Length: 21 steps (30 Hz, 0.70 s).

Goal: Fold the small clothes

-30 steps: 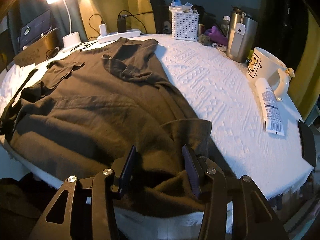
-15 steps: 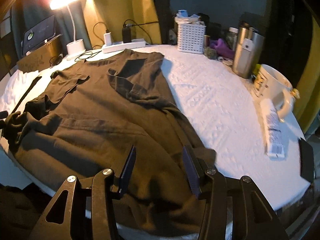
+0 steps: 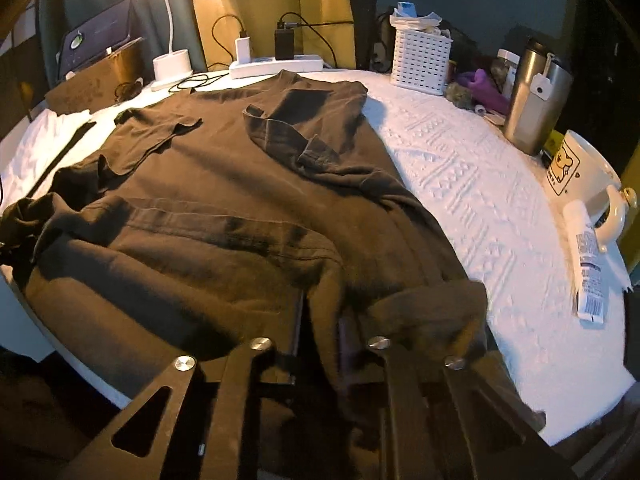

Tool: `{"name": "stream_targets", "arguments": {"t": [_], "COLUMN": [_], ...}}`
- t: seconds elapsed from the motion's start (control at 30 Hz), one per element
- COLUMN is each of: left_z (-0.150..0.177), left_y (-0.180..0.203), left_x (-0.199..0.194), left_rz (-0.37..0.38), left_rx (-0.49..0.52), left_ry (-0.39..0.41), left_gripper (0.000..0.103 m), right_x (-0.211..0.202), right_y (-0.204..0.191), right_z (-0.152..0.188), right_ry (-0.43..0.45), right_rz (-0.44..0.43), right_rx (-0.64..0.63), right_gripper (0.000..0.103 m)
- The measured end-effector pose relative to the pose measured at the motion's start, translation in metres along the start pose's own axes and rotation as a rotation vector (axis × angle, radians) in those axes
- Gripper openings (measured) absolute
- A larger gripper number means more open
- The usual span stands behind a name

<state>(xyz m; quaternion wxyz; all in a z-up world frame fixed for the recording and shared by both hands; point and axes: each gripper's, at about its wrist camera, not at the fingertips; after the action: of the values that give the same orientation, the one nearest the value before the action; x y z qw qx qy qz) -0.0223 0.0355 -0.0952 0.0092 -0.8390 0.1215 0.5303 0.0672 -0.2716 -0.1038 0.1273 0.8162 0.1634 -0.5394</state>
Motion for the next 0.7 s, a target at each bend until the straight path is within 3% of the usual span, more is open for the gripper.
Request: {"name": "stream_targets", "arguments": {"t": [0.1,0.27,0.7], "left_z": [-0.002,-0.008,-0.027], "left_y": [-0.004,-0.003,-0.014], "left_x": [-0.02,-0.051,-0.073], "left_rz": [0.001,-0.005,-0.051], "left_rx": [-0.033,-0.041,-0.083], "left_ry": [0.075,0.183,0.259], "left_gripper": [0.006,0.006,0.006], "right_x": [-0.01,-0.036,-0.08], "right_y": [-0.001,0.001,0.011], "right_z": [0.002,-0.002,-0.032], "right_ry": [0.012,0.067,0.204], "right_rz": [-0.007,-0.018,-0.006], "right_rx": [-0.009,-0.005,0.004], "right_gripper": [0.01,0.009,0.008]}}
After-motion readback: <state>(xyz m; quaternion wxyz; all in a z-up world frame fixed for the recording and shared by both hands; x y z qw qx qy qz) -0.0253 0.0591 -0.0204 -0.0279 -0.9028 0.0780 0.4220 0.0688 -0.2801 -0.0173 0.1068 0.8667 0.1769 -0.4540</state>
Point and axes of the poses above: each gripper's, at about its wrist camera, not at the fingertips, and x roughly the way its jaws point, y to its right, z to its underside, and after that the axes turned 13 degrees about -y, right-handed
